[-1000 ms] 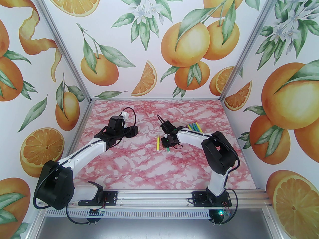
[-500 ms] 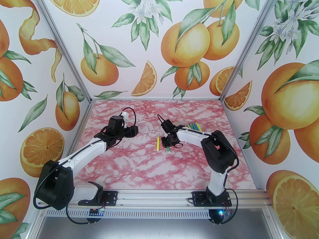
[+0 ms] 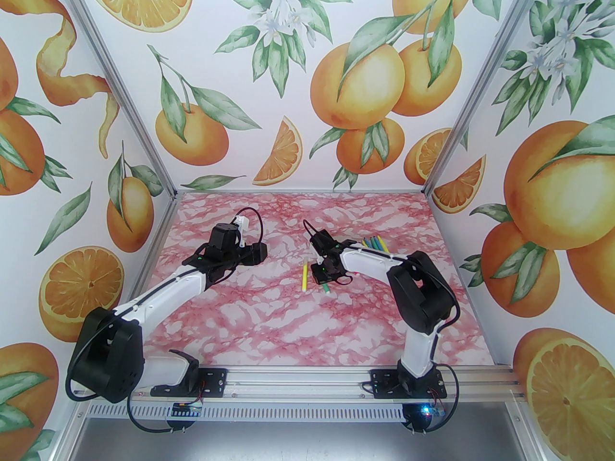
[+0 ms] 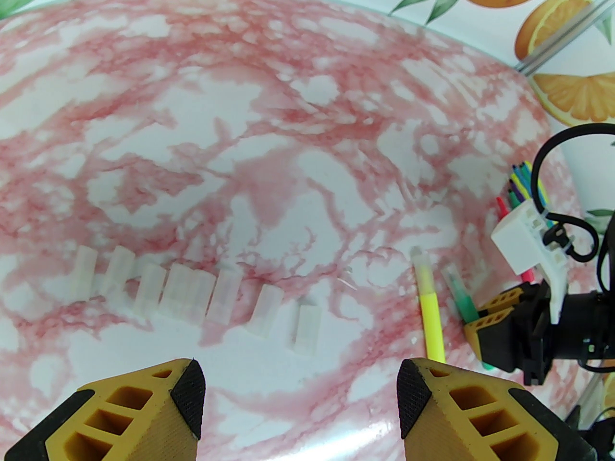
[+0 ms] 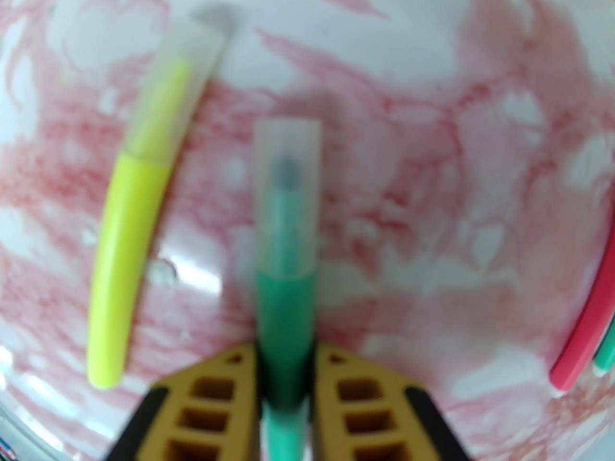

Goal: Open the pen caps

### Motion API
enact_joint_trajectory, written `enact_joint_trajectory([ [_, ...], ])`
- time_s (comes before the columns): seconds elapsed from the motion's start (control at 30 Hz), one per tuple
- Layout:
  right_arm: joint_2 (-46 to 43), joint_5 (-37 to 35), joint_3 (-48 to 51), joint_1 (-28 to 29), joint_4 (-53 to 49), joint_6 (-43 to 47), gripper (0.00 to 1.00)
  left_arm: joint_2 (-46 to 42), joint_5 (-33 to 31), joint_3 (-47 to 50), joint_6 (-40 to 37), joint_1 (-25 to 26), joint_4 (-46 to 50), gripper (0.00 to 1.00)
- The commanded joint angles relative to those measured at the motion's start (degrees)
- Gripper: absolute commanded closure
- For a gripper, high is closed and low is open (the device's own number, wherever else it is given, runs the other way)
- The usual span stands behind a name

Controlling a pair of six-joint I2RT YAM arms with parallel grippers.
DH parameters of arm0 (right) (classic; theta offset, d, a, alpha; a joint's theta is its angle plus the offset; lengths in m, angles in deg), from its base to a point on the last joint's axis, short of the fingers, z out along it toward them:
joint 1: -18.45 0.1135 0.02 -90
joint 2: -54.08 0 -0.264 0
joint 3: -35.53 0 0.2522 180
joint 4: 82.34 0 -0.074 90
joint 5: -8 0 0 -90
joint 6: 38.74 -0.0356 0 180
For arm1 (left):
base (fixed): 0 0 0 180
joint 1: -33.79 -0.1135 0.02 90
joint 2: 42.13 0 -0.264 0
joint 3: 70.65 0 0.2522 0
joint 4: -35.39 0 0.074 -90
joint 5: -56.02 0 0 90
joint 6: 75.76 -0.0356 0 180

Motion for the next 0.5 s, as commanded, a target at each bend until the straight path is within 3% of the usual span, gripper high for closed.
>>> enact_joint_trajectory([
  [0.0, 2.09, -1.73, 1.97, -0.80, -2.95, 1.12, 0.85, 1.38, 2.71, -0.11, 1.66, -0.38, -3.50, 0.30],
  [0.47, -8.44, 8.34, 6.97, -1.86, 4.13, 3.90, 0.92, 5.21, 9.46, -2.58, 1.66, 0.25, -4.33, 0.30],
])
